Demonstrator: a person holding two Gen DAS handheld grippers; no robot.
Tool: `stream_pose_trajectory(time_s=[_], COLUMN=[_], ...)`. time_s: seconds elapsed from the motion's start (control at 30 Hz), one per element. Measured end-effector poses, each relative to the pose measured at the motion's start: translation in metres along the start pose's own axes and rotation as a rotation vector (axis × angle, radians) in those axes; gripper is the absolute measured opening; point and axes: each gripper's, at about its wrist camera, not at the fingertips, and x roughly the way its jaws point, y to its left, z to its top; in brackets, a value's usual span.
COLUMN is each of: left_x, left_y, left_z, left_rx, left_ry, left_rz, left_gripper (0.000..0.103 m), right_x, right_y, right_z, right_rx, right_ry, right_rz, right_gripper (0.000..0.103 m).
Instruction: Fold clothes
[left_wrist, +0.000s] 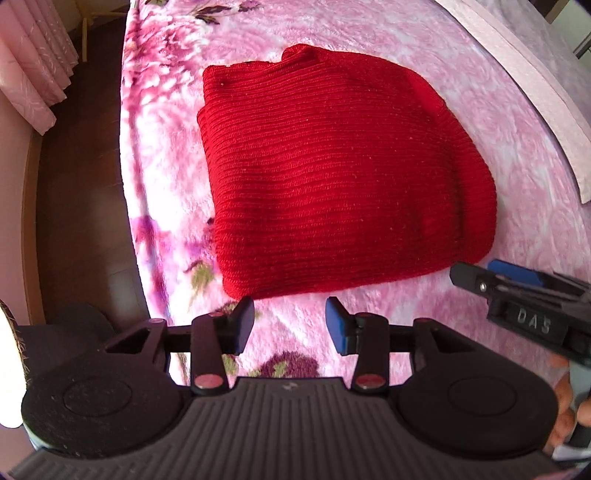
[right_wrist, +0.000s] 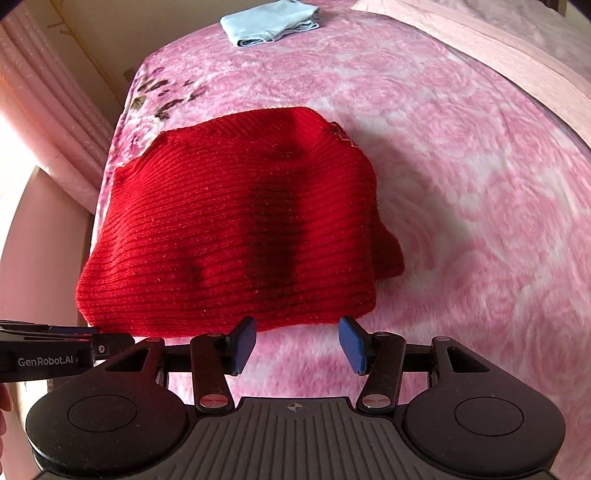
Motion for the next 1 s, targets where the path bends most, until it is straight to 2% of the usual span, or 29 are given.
stream_pose_trajectory(time_s=[0.1, 0.17, 0.2, 0.23, 0.3, 0.47, 0.53, 0.8, 0.83, 0.87, 0.9, 0.97, 1.0], left_x=[-0.011, -0.020, -0.025, -0.028, -0.028, 0.014, 0.036, 0.092, 0.097, 0.100, 0.102, 0.106, 0.107], left_y=[0.016, 0.037, 0.049, 0.062, 0.086, 0.127, 0.136, 0.147, 0.148, 0.148, 0.148, 0.146, 0.145], left_z=[-0.007, -0.009, -0.008, -0.005, 0.002, 0.026, 0.032, 0.038, 0.037, 0.037, 0.037, 0.040, 0.041], left_rx=[-0.007, -0.046, -0.077, -0.117, -0.212, -0.482, -0.580, -0.786, -0.806, -0.813, -0.812, -0.780, -0.760], left_ry=[-0.029, -0.069, -0.100, -0.127, -0.167, -0.143, -0.130, -0.126, -0.131, -0.141, -0.146, -0.147, -0.149], left_rz=[-0.060, -0.117, -0.151, -0.181, -0.233, -0.400, -0.473, -0.621, -0.638, -0.655, -0.668, -0.691, -0.703], left_gripper=[0.038, 0.039, 0.042, 0.045, 0.056, 0.061, 0.062, 0.064, 0.064, 0.063, 0.056, 0.031, 0.023], right_x=[0.000, -0.001, -0.003, -0.006, -0.013, -0.008, 0.011, 0.091, 0.096, 0.099, 0.102, 0.105, 0.106], right_y=[-0.008, -0.017, -0.026, -0.037, -0.060, -0.112, -0.126, -0.146, -0.146, -0.145, -0.144, -0.141, -0.139], right_z=[-0.001, -0.002, 0.000, 0.002, 0.011, 0.047, 0.062, 0.079, 0.080, 0.080, 0.080, 0.080, 0.080], right_rx=[0.006, 0.018, 0.036, 0.057, 0.114, 0.247, 0.286, 0.407, 0.415, 0.417, 0.420, 0.402, 0.405], right_ry=[0.020, 0.036, 0.040, 0.041, -0.003, -0.106, -0.079, 0.039, 0.038, 0.030, 0.021, 0.017, 0.022], right_rz=[0.058, 0.105, 0.132, 0.159, 0.201, 0.296, 0.341, 0.507, 0.526, 0.541, 0.557, 0.568, 0.566], right_gripper=[0.054, 0.054, 0.059, 0.072, 0.079, 0.085, 0.087, 0.087, 0.092, 0.096, 0.097, 0.096, 0.081])
